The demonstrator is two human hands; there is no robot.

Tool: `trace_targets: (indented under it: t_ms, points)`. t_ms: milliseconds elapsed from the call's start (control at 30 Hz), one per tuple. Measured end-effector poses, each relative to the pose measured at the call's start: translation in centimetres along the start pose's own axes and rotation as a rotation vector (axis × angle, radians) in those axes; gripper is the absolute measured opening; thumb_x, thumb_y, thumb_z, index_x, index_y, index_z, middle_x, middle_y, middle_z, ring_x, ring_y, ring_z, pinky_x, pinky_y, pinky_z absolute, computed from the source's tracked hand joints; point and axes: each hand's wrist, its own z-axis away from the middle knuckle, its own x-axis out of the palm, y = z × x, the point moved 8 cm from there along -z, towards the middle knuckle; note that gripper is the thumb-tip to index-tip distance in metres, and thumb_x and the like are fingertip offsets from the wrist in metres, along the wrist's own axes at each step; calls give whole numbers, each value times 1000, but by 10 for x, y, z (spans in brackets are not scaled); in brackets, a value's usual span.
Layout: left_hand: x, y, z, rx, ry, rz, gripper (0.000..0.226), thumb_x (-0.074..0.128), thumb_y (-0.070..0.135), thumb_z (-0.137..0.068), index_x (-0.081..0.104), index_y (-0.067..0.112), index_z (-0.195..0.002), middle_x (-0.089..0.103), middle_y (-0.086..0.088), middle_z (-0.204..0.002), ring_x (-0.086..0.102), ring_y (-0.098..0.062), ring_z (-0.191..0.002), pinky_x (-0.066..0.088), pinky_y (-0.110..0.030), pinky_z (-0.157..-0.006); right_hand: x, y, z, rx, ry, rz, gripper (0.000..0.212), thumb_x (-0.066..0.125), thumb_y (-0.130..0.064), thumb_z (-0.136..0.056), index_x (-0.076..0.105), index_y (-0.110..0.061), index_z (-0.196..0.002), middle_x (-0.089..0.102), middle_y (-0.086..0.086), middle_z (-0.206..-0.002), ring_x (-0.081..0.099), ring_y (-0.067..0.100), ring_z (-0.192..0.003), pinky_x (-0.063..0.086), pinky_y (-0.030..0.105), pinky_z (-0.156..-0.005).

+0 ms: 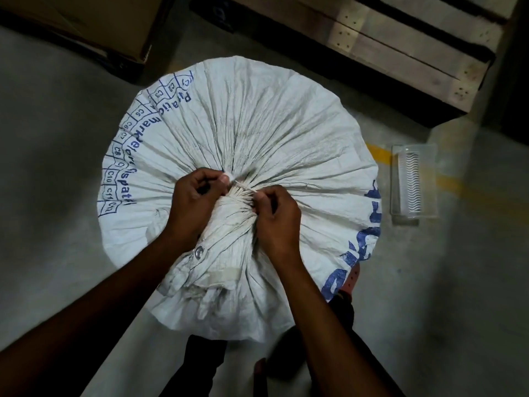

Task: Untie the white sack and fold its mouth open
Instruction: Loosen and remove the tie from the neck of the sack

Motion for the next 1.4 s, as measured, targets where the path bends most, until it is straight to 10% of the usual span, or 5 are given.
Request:
trace_targets:
  t_ms: [233, 700, 1067, 1267, 1400]
  points:
    - [6, 2, 5, 40, -16, -54, 3, 72, 6, -94, 73, 9, -92, 72, 11, -72, 64, 2, -67, 51, -11, -72, -7, 25, 24, 265, 97, -530, 18, 49, 3, -104, 60, -4, -117, 66, 13, -80, 68, 22, -73, 49, 25, -61]
    - [10, 7, 6, 39, -17, -61, 15, 81, 8, -87, 79, 22, -91, 76, 11, -75, 69, -1, -74, 53, -14, -77, -34, 20, 33, 334, 401, -749, 21, 43, 9, -105, 61, -2, -102, 61, 0, -68, 69, 15, -55, 62, 40, -65]
    - [6, 24, 9, 225, 90, -226, 29, 81, 10, -87, 78, 15, -116, 66, -11, -100, 65, -28, -84, 54, -36, -78, -63, -5, 25, -304, 134, 567, 14, 66, -8, -95, 76, -11, -104, 72, 9, -96, 69, 33, -90, 57, 42, -76]
    - [27, 69, 26, 559, 5, -552, 23, 76, 13, -93, 79, 17, -115, 74, 7, -108, 64, -19, -95, 51, -25, -87, -42, -20, 37, -584, -78, 674, 10, 69, -6, -88, 72, -11, -96, 65, 8, -106, 58, 32, -98, 46, 43, -82]
    - [33, 68, 27, 421, -92, -709, 37, 79, 41, -88, 79, 20, -118, 69, 7, -92, 65, -17, -93, 56, -38, -88, -40, -13, 41, -612, -169, 674, 21, 60, -9, -89, 75, -17, -101, 69, 0, -98, 65, 26, -106, 39, 42, -97]
